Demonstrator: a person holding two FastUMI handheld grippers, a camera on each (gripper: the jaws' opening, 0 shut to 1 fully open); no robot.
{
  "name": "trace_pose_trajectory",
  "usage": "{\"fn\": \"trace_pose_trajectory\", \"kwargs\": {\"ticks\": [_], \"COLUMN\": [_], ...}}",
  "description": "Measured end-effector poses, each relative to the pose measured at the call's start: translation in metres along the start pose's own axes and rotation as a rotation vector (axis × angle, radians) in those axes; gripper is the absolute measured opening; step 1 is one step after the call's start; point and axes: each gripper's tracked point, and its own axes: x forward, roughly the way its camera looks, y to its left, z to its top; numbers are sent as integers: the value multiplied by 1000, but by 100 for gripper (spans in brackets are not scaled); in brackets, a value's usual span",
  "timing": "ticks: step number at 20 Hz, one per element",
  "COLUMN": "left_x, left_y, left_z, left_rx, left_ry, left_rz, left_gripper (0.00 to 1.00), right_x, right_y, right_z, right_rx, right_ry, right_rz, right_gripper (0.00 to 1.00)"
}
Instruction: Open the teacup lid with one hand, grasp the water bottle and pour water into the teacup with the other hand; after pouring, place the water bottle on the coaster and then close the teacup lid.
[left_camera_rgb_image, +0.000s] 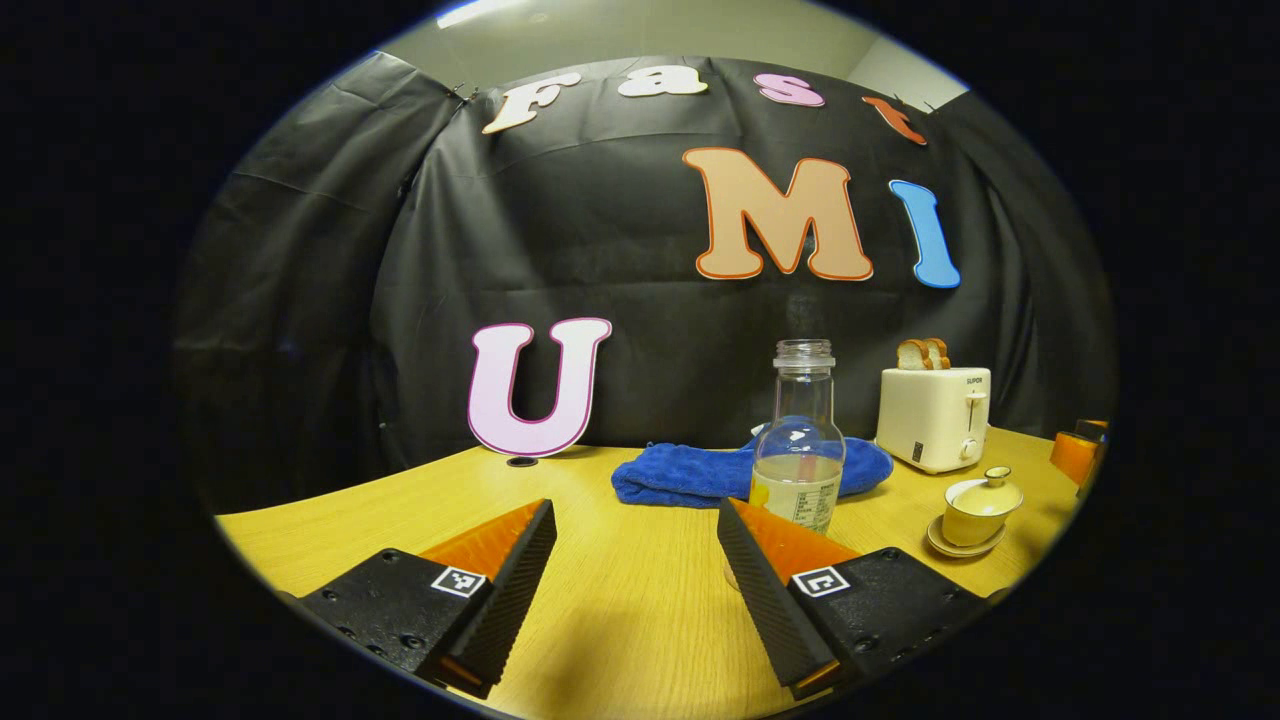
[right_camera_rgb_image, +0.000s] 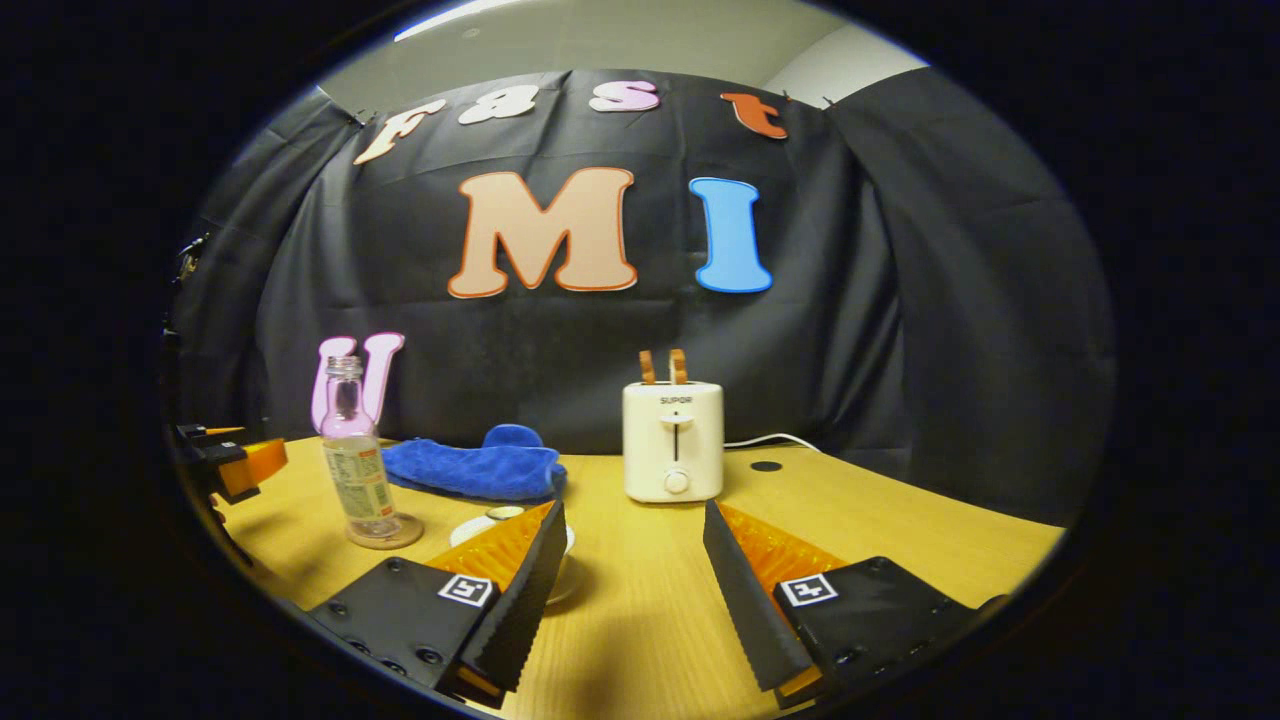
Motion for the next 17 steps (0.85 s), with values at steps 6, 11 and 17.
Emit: {"fn": "trace_pose_trajectory", "kwargs": {"ticks": [6, 11, 17], "left_x": [-10, -13, -13], "left_y": [8, 9, 9], "left_z": [-1, -1, -1], "left_rx": [-1, 1, 1], "left_ry": [-2, -3, -2], "left_rz": [37, 43, 43], "left_gripper": [92, 92, 92], "right_x": [-9, -11, -11], "right_y": [-17, -22, -24], "right_z": [1, 2, 2], "right_rx": [-3, -4, -4], "right_ry": [-4, -4, -5], "right_rz": [-85, -104, -120], "right_gripper": [86, 85, 86]}}
